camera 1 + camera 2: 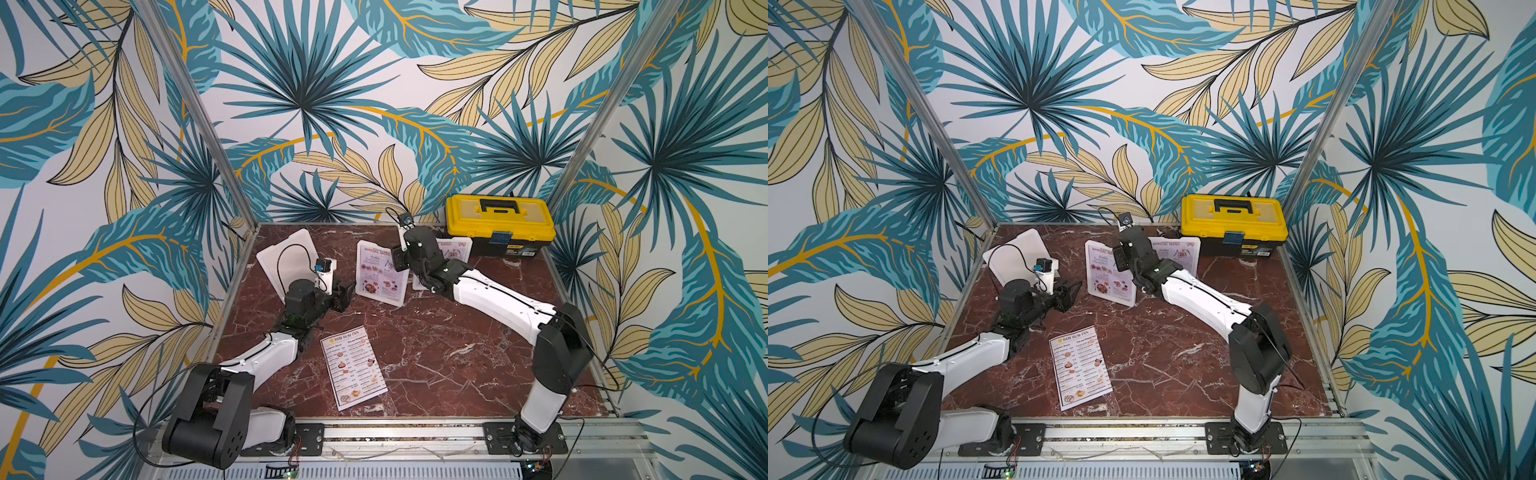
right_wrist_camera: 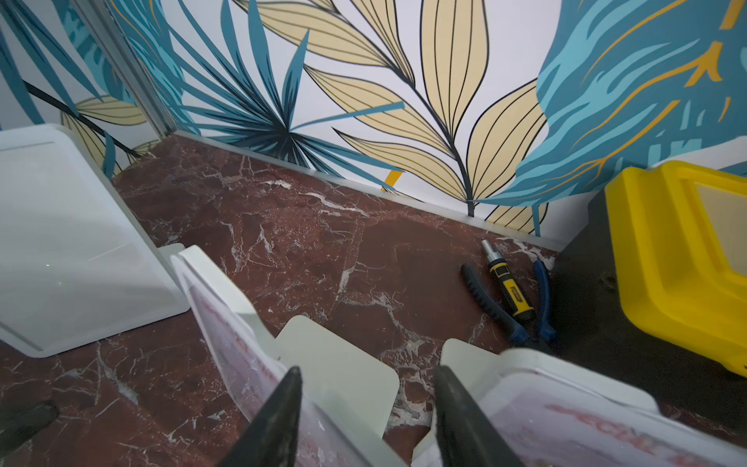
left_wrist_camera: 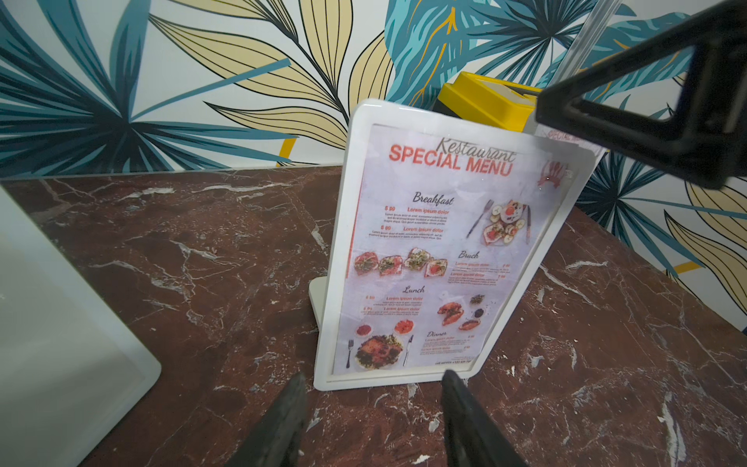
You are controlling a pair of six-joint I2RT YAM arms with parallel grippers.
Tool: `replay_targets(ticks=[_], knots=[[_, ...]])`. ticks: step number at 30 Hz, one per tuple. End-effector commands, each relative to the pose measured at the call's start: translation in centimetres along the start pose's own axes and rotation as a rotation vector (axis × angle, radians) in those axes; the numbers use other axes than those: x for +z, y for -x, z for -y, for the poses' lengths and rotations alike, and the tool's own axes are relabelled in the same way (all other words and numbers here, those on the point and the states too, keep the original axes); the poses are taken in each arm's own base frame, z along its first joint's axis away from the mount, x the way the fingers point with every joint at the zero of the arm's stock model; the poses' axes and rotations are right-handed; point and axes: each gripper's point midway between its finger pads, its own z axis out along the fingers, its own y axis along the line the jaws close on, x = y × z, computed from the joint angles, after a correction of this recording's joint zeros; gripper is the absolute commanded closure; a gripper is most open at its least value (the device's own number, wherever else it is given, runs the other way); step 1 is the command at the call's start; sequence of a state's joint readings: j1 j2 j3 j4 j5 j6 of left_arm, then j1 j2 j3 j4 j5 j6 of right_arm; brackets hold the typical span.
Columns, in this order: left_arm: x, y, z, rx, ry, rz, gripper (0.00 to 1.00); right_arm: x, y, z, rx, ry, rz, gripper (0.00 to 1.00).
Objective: Insert the menus into the narrow rack
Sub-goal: Move the narrow rack to the center of the board.
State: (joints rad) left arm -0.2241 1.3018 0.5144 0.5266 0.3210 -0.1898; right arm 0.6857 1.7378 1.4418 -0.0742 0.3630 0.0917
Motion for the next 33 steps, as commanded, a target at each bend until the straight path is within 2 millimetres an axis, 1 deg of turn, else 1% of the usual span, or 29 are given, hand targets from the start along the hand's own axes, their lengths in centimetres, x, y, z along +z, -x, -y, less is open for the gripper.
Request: replay_targets(ticks=[1,4,6,8,10,12,14,17,19,22,25,29,33], knots=[[-0.2,0.3,0.3,0.018,-0.005,0.018,0.46,-2.8,0.8,0.5,0.023,0.017,0.073,0.42],[-0.2,0.3,0.4,0.018,-0.01,0.017,0.46,-4.2,-1.1,0.5,0.044,0.048,0.066,0.38],[-0.2,0.3,0.3,0.015,-0.006,0.018,0.46,-4.8,-2.8,0.4,0.063,0.076,0.055,0.38],[-0.3,0.6,-0.3,-0.007,0.028,0.029,0.46,-5.2,-4.9,-0.1,0.079,0.121,0.033,0.38],[-0.7,1.1,-1.4,-0.091,0.081,0.052,0.41,-5.6,-6.4,-0.5,0.097,0.155,0.015,0.38],[-0.9,1.2,-1.9,-0.169,0.088,0.061,0.41,-5.6,-7.8,-1.2,0.117,0.192,0.003,0.38],[-1.0,1.0,-1.7,-0.215,0.065,0.052,0.42,-5.2,-9.3,-2.0,0.133,0.226,-0.023,0.38],[-0.6,-0.5,-1.4,-0.277,0.033,0.007,0.42,-4.2,-11.4,-2.9,0.156,0.255,-0.073,0.39],[-0.2,-1.7,-1.2,-0.318,0.013,-0.031,0.43,-3.4,-12.5,-3.4,0.165,0.269,-0.101,0.4],[0.7,-2.7,-0.6,-0.328,-0.024,-0.076,0.44,-2.6,-13.3,-4.4,0.182,0.303,-0.124,0.41],[1.4,-3.2,-0.6,-0.329,-0.023,-0.096,0.44,-1.4,-14.1,-5.4,0.188,0.325,-0.164,0.44],[2.0,-2.9,-0.5,-0.33,-0.025,-0.097,0.44,0.1,-14.9,-5.3,0.189,0.284,-0.189,0.45],[3.6,-3.6,-0.5,-0.372,-0.053,-0.139,0.46,1.3,-15.6,-5.2,0.184,0.25,-0.208,0.45]])
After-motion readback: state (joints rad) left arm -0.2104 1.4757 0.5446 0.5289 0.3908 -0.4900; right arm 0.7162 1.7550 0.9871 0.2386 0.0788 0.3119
